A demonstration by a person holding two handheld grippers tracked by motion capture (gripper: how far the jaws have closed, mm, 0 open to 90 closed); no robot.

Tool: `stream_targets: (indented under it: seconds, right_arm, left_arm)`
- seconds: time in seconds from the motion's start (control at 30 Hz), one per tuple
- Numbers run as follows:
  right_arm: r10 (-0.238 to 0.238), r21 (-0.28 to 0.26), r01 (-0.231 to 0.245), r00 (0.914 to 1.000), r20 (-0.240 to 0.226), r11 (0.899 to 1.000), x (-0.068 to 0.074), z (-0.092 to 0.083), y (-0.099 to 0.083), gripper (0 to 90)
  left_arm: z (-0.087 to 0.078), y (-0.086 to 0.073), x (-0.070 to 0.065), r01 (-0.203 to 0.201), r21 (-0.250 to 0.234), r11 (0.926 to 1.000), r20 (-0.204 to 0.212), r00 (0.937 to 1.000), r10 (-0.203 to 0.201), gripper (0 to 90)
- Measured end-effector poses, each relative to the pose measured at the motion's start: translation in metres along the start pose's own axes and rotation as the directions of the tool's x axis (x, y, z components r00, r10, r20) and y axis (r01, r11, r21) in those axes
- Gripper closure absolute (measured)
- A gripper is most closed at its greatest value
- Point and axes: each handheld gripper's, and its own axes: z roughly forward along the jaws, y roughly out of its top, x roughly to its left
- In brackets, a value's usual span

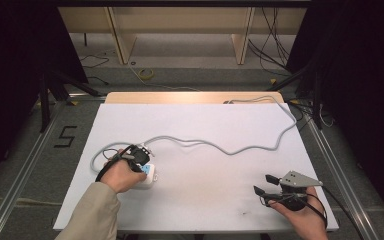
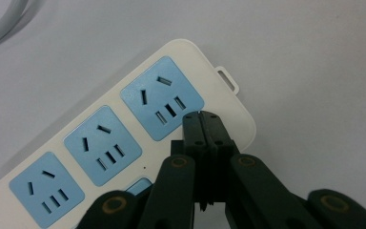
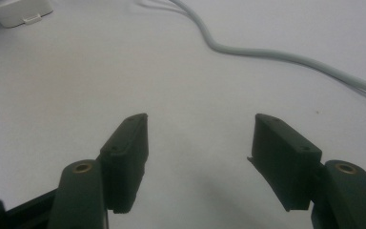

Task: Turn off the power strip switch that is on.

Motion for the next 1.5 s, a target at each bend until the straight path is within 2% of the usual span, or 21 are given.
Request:
stream_targets:
  seconds: [0.53,1.03,1.27,1.5]
  right_arm:
    - [-0.002,0.0,0.002,1.0,0.001,1.0,-0.0005,-0.0002,-0.0001,38.3]
    - [-0.001,-0.002,0.001,1.0,0.002,1.0,-0.0009,-0.0007,0.0,38.3]
    - [-0.001,-0.003,0.001,1.0,0.001,1.0,-0.0009,-0.0009,-0.0001,38.3]
    - [-0.002,-0.004,0.002,1.0,-0.001,1.0,-0.0004,-0.0005,0.0002,38.3]
  left_arm:
    - [0.0,-0.001,-0.0014,-0.004,-0.009,1.0,-0.008,1.0,0.004,90.0]
    - [-0.0005,-0.0029,-0.002,-0.037,-0.02,0.9991,-0.014,0.9992,0.037,90.0]
    - [-0.0035,-0.0043,-0.0009,-0.022,-0.043,0.9988,-0.009,0.9997,0.022,89.9]
    - [-0.0031,-0.0052,-0.0005,-0.015,-0.046,0.9988,-0.016,0.9998,0.014,90.0]
